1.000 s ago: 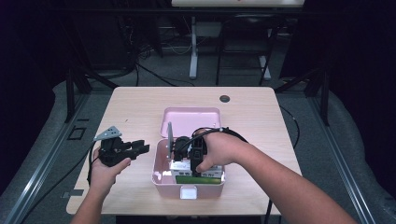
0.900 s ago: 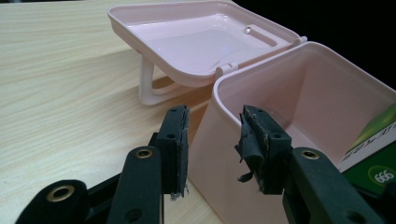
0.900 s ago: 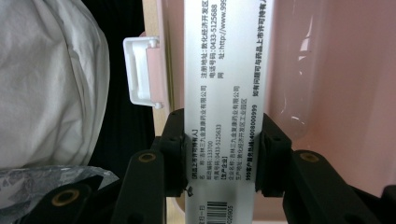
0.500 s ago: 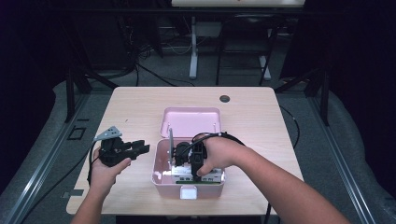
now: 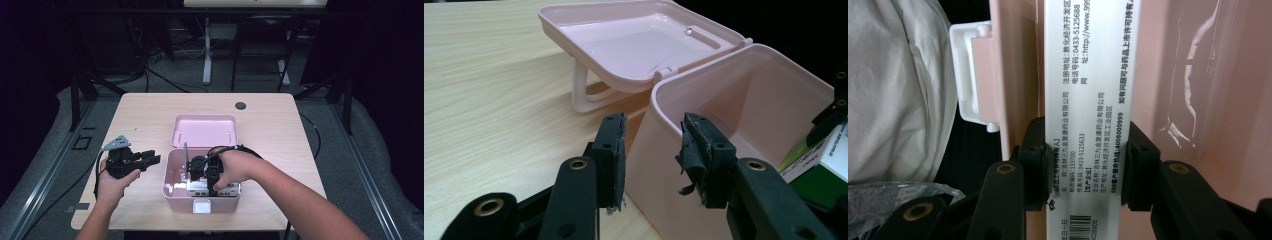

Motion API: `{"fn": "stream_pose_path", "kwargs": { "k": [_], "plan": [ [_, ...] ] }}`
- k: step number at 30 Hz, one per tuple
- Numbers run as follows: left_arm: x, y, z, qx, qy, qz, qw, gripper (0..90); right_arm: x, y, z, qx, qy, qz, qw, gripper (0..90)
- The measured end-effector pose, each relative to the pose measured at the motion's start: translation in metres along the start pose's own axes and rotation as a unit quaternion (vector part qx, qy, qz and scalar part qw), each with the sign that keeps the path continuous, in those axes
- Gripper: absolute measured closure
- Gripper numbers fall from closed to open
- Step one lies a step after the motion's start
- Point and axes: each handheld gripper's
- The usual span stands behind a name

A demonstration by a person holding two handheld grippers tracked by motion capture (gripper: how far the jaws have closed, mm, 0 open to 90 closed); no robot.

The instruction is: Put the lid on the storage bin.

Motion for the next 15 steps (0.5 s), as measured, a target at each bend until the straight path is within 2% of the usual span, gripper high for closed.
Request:
{"fn": "stream_pose_path", "kwargs": {
  "k": [7, 15],
  "plan": [
    [0.0, 0.0, 0.0, 0.0, 0.001, 0.0, 1.0, 61.6, 0.001, 0.006, 0.002, 0.008, -0.001, -0.005, 1.0, 61.9],
    [0.0, 0.001, 0.0, 0.0, 0.001, 0.001, 1.0, 61.7, 0.005, 0.015, 0.008, -0.004, 0.005, 0.002, 1.0, 61.8]
  ]
}}
Point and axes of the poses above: each handheld gripper's, and its own axes: y roughly forward along the jaws, x roughly out of its underside, z roughly to its right, and after that the axes turned 4 degrees about -x, right-handed
